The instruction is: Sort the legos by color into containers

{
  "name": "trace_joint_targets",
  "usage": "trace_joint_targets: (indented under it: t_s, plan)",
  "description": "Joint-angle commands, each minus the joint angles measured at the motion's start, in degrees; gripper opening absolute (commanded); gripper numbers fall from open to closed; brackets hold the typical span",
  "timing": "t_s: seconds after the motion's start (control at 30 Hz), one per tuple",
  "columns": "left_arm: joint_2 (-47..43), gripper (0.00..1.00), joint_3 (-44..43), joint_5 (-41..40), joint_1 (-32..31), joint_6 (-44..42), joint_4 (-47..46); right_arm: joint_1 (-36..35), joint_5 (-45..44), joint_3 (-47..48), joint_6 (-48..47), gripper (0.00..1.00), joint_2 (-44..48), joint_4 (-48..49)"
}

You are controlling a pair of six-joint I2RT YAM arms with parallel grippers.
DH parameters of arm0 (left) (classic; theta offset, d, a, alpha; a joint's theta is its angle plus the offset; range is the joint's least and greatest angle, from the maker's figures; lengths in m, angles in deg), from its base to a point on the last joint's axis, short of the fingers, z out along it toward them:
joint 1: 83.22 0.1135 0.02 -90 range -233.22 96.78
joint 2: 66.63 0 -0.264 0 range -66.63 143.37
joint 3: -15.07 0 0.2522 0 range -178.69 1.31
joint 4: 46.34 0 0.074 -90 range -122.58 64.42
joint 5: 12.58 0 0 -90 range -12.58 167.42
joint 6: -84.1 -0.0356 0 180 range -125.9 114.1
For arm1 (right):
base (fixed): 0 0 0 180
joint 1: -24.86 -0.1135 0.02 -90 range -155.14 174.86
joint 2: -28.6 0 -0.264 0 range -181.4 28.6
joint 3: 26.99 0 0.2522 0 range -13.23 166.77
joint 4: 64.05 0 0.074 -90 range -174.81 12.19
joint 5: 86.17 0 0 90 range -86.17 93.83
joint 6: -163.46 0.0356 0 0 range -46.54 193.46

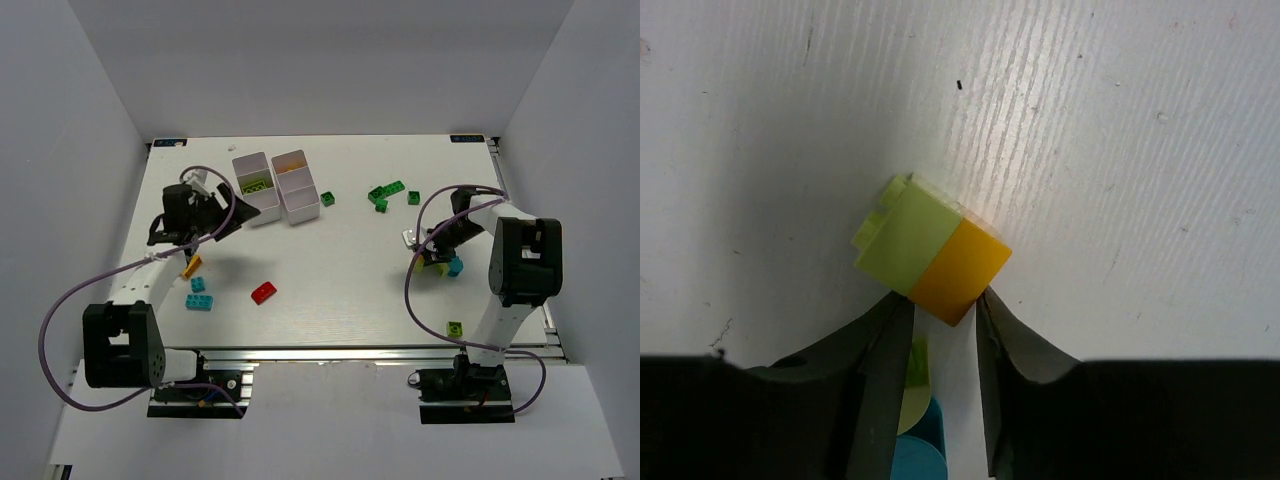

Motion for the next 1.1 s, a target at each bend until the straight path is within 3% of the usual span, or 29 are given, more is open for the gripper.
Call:
trace_joint_targets:
  t_s: [0.0, 0.17, 0.23, 0.3, 0.33, 0.37, 0.43, 0.53, 0.57, 0.87, 1.07]
  plan:
    - [-1.9, 0.86, 0.7, 5.1, -6.1, 2.4, -7.6, -0.2, 1.2, 2.2, -3.1, 0.32, 0.5, -4.9]
    - [2.2, 0.87, 0.7, 7.0, -12.9, 5.8, -13.9, -2.6, 4.8, 2.0, -1.8, 0.26, 3.8, -6.7]
    - [2.9, 0.87, 0.6, 7.0, -14.7, 6.7, -16.2, -3.6, 4.4, 1.1, -1.3, 0.29, 5.0, -6.2]
    - [3.7, 0.88, 0.6, 7.0, -15.4, 7.7, -17.4, -3.8, 3.6, -0.2, -0.5, 0.38, 6.1, -4.3]
    - [3.8, 0.88, 0.4, 7.0, -15.5, 7.8, -17.6, -3.8, 3.3, -2.1, -0.3, 0.55, 6.6, -3.1]
    - [4.0, 0.88, -0.3, 7.0, -15.5, 7.4, -17.0, -3.8, 2.8, -3.0, -0.1, 0.64, 7.1, -0.1]
    - [4.1, 0.88, -1.0, 7.0, -15.5, 6.7, -16.1, -3.8, 1.5, -5.4, -0.2, 0.73, 8.8, 2.9]
    - [3.6, 0.89, -1.6, 6.7, -15.5, 5.3, -14.3, -3.8, 1.4, -5.3, -0.8, 0.78, 8.7, 5.0]
    - [3.3, 0.89, -1.6, 6.6, -15.5, 5.3, -14.0, -3.8, 1.4, -4.7, -1.1, 0.89, 8.3, 5.2]
    - [-0.3, 0.89, -0.2, 4.8, -15.5, 4.5, -12.2, -5.9, 1.8, -4.8, -3.9, 0.89, 5.9, 13.0]
    - [-2.3, 0.9, 0.8, 3.8, -15.5, 3.9, -10.8, -8.7, 2.9, -5.3, -6.4, 0.89, 6.1, 10.5]
